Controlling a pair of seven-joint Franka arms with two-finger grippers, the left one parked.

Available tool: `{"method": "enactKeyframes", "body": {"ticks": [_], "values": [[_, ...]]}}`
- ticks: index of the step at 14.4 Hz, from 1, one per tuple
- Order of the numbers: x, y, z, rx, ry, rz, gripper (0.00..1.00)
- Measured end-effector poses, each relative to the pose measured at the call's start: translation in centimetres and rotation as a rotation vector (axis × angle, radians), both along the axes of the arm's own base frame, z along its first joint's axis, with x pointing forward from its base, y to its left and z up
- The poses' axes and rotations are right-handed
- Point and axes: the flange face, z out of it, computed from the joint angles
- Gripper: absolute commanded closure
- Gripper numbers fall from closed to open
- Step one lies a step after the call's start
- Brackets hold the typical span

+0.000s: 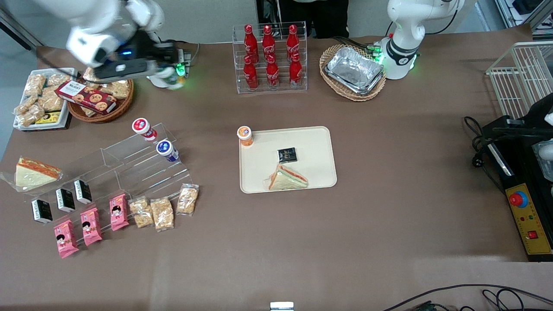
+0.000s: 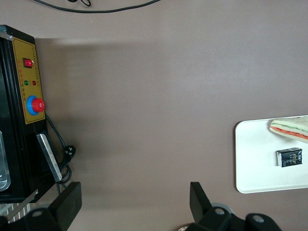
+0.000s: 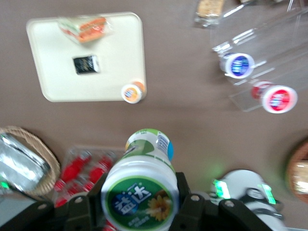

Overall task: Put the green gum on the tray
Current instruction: 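Lift the green gum bottle and carry it over the cream tray, then lower the green gum bottle onto the tray beside the orange bottle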

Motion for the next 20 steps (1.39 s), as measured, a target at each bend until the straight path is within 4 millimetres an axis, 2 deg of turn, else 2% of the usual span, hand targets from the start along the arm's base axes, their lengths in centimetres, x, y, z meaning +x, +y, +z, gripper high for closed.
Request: {"method": "enactKeyframes", "body": {"ticks": [2,4,7,14,17,20], "values": [[-0.8,6.1,-2.0,0.002,-0.023,-0.059,0.85],[-1.2,11.1,-5.5,0.018,-0.023,-0.104,0.85],[-1.4,15.9,-12.6,0.018,-0.041,-0.148,0.85],[-2.0,23.0,-29.3,-0.105,-0.076,-0.139,0.85],[-1.7,23.9,-34.7,-0.117,-0.074,-0.142,0.85],[-0.8,23.5,-39.2,-0.143,-0.069,-0.161,0.85]]}}
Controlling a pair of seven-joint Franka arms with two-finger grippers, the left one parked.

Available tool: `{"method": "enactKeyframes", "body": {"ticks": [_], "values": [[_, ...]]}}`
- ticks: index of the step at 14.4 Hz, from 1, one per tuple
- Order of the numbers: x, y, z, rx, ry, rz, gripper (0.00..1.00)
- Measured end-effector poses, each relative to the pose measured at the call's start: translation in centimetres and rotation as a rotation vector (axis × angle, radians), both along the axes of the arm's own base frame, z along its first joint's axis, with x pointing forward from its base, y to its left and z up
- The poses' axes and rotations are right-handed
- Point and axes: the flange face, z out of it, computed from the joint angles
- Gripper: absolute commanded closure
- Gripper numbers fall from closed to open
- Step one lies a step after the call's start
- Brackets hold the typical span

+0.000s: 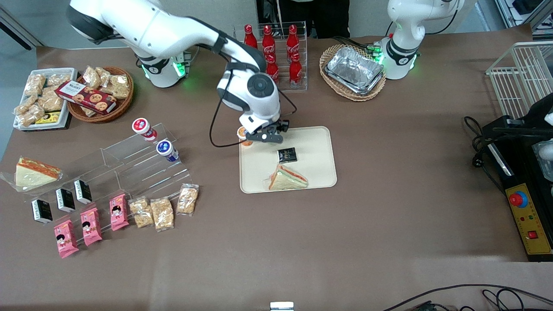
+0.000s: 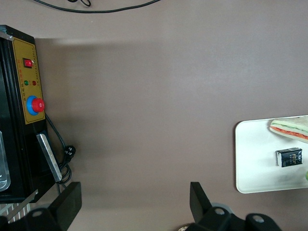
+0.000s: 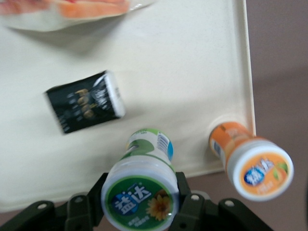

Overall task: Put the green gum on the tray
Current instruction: 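Lower the green gum bottle onto the tray beside the orange bottle, then open the right gripper and lift it off the green bottle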

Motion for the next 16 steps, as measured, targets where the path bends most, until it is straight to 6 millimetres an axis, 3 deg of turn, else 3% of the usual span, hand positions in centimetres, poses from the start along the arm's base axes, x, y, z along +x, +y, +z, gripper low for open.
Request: {"method": "enactKeyframes", "body": {"ticks": [2,4,5,6,7,16], "values": [[0.5,-0.5,-2.6,-0.011,0.012,-0.013,0.84],[0.9,-0.8,-3.7,-0.009,0.018,-0.024,0.82],[1.1,-0.9,-3.6,-0.008,0.015,-0.025,0.66],[1.1,-0.9,-3.6,-0.008,0.015,-0.026,0.38],[1.1,-0.9,-3.6,-0.008,0.015,-0.026,0.00],[1.7,-1.6,-3.5,-0.031,0.012,-0.014,0.00]]}}
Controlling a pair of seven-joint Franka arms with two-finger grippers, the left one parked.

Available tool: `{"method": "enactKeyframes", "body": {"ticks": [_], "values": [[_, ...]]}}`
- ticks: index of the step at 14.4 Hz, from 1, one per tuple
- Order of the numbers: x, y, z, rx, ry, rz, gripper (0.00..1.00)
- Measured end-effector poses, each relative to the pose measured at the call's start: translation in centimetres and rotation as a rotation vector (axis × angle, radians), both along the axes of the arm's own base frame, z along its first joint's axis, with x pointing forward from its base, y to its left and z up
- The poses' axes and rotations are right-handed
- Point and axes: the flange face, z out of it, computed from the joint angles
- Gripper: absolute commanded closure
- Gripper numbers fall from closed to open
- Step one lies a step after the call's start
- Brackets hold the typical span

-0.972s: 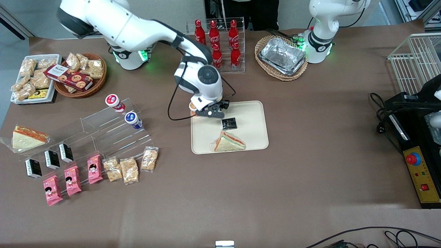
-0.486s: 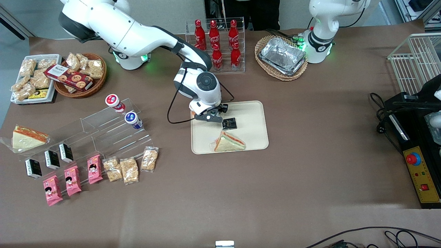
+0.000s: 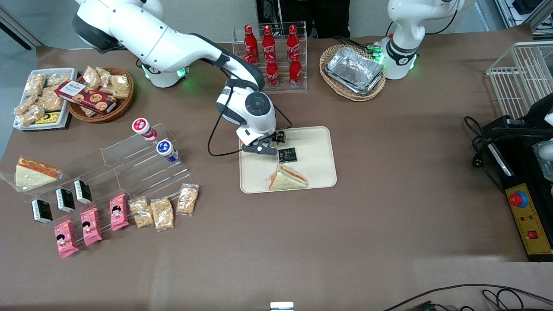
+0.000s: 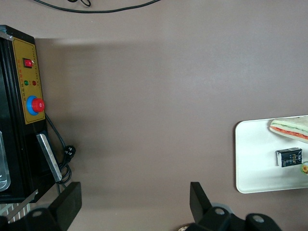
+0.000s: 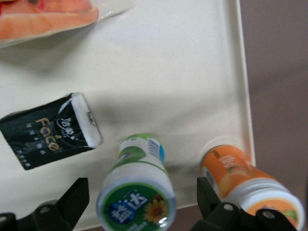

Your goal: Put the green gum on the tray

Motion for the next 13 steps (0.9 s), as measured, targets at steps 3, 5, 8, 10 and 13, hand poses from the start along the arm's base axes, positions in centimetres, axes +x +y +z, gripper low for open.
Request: {"method": "enactKeyframes", "body": {"ticks": [3,5,8,10,13], "values": [[1.3,-1.5,3.3,-0.076,-0.009,0.056,0.00],[2.4,-2.8,7.9,-0.112,-0.043,0.041,0.00],[3.3,-5.3,17.9,-0.146,-0.045,0.033,0.00],[4.6,-8.5,25.3,-0.104,-0.020,0.054,0.00],[9.1,-18.3,33.3,-0.045,-0.020,0.110,0.00]]}}
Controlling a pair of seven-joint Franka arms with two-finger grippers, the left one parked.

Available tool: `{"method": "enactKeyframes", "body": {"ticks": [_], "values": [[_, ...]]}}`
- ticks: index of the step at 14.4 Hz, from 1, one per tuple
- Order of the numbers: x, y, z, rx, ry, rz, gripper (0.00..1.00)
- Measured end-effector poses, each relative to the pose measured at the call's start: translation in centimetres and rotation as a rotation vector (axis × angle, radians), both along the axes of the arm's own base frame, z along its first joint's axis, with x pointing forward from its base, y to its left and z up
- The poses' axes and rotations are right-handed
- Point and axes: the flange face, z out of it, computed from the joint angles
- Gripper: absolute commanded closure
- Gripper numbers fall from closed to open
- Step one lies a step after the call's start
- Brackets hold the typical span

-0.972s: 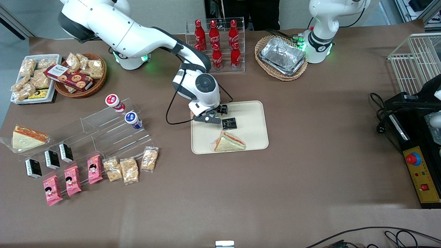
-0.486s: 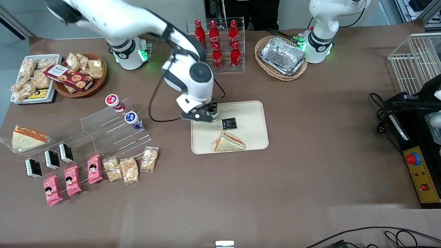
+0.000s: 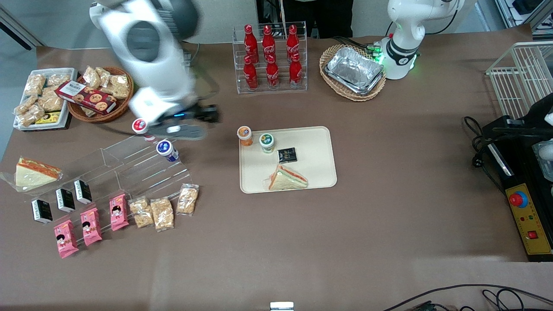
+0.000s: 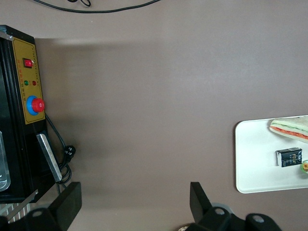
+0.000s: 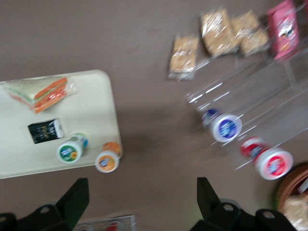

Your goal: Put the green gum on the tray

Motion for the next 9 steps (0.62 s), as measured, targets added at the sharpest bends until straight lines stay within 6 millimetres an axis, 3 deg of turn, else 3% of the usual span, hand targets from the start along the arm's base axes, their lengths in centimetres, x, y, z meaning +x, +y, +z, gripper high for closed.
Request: {"method": "enactKeyframes", "body": {"ticks": [2,4,9], "values": [[3.0,-8.1,2.3,0.021,-0.019,0.055,0.00],[5.0,-15.4,3.0,0.035,-0.025,0.067,0.00],[6.9,-30.6,2.7,0.097,-0.021,0.080,0.00]]}}
